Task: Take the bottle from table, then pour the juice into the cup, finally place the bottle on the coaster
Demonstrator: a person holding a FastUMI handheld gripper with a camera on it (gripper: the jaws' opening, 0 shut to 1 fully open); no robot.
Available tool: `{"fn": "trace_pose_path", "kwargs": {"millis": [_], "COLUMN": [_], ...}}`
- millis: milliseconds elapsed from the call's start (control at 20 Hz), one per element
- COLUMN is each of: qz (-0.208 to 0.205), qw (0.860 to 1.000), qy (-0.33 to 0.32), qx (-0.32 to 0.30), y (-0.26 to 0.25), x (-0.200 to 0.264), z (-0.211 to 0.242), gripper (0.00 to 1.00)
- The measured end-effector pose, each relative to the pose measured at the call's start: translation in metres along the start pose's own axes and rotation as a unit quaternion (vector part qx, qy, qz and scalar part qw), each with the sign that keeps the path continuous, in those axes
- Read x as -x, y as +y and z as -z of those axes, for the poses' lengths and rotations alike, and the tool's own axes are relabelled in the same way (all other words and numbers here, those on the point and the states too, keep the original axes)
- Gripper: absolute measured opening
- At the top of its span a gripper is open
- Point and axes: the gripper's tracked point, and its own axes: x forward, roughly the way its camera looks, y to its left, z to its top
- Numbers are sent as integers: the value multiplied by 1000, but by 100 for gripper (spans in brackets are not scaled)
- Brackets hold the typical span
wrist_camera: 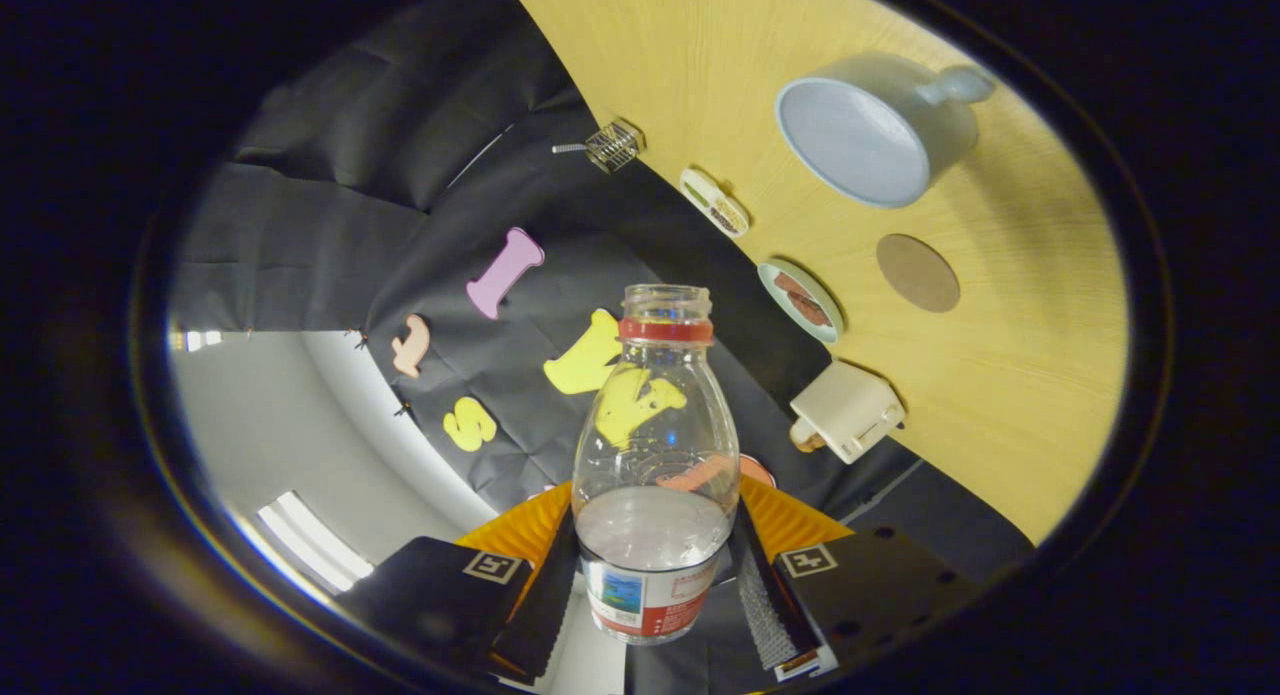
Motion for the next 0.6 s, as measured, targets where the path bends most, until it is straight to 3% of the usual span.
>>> {"fn": "trace_pose_path", "kwargs": {"millis": [350, 500, 600], "qz": [6, 23, 47], "qw": [1000, 996, 986], "qy": [4, 18, 25], "qx": [15, 83, 156], "y": [-3, -13, -24], "x": [1, 1, 0], "z": [10, 24, 30], "gripper": [78, 78, 78]}}
